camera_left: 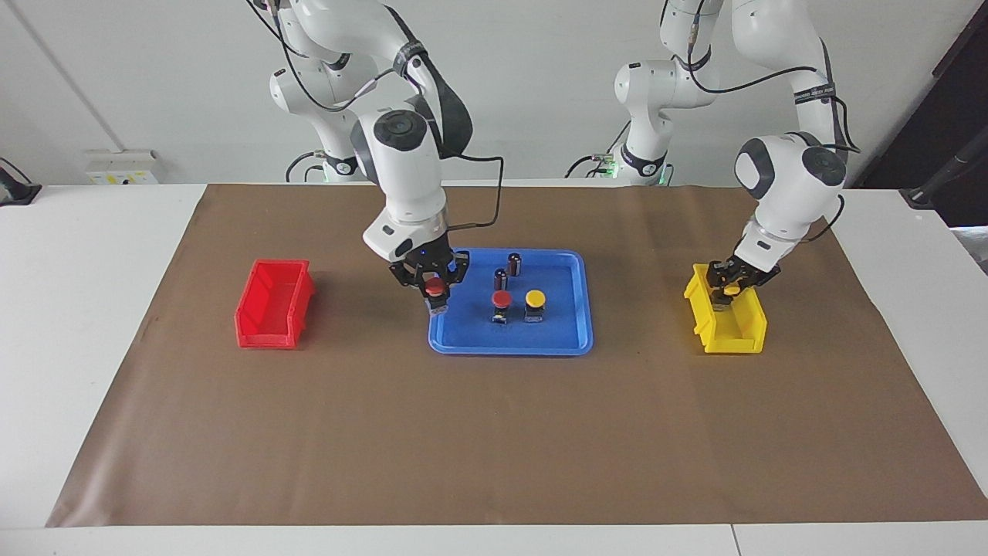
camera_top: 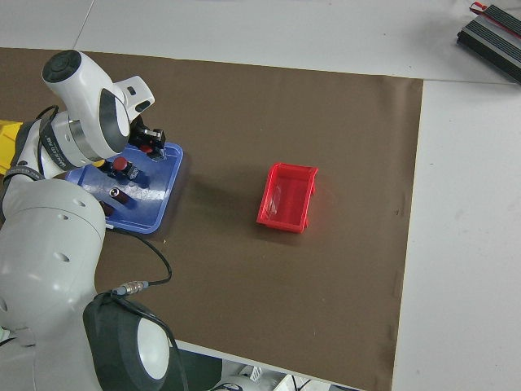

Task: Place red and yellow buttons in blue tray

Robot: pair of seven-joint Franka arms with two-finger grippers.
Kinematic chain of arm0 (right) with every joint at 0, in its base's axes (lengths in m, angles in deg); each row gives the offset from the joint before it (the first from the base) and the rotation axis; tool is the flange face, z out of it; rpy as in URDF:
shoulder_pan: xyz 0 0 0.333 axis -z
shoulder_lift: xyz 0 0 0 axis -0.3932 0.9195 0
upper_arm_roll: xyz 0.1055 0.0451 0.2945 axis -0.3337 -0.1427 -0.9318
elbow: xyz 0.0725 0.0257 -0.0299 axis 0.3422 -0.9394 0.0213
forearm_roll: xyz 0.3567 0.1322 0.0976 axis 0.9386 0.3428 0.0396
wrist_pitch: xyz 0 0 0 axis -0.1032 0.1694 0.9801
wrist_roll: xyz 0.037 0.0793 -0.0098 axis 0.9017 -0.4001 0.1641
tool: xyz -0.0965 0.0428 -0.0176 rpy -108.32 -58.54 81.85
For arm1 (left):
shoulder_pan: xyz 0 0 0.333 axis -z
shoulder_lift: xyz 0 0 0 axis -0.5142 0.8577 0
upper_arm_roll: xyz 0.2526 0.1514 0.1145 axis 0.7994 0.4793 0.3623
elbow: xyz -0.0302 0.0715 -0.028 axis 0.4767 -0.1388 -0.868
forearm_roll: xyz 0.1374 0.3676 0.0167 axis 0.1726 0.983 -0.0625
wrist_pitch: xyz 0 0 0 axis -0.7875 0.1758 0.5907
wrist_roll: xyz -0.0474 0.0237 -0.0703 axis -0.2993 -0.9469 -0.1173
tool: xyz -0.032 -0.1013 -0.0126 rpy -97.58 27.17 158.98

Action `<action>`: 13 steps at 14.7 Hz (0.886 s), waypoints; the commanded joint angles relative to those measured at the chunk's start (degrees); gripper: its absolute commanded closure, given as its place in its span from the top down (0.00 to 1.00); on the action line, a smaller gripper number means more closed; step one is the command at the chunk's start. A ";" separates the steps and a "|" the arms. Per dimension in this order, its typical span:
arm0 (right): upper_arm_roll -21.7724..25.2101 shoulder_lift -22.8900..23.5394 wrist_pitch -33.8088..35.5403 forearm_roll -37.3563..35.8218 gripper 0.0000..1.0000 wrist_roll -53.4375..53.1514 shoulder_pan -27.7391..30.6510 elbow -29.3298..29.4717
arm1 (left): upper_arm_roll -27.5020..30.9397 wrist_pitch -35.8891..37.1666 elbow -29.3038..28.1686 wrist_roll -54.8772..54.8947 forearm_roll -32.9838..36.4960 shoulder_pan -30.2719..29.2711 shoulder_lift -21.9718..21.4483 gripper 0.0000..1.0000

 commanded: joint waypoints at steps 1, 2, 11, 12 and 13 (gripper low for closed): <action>0.36 0.67 -1.77 0.99 0.22 -0.48 -0.85 -1.79 | -0.30 17.64 15.39 -0.31 1.43 -0.85 0.18 0.01; 0.27 0.40 -2.90 0.99 0.22 0.13 -0.76 -3.11 | -0.39 23.89 20.94 -1.27 1.43 -0.76 0.44 0.01; 0.27 1.98 -11.43 0.99 0.28 1.81 -1.28 -7.86 | -1.62 12.11 12.04 -34.56 1.43 21.98 0.60 0.01; 0.27 1.98 -11.44 0.99 0.35 1.81 -1.90 -7.87 | -1.62 11.04 11.68 -36.41 1.43 24.18 1.40 0.01; 0.27 1.98 -11.18 0.99 0.59 1.81 -1.64 -7.60 | -1.62 10.25 10.72 -38.26 1.43 25.76 2.10 0.01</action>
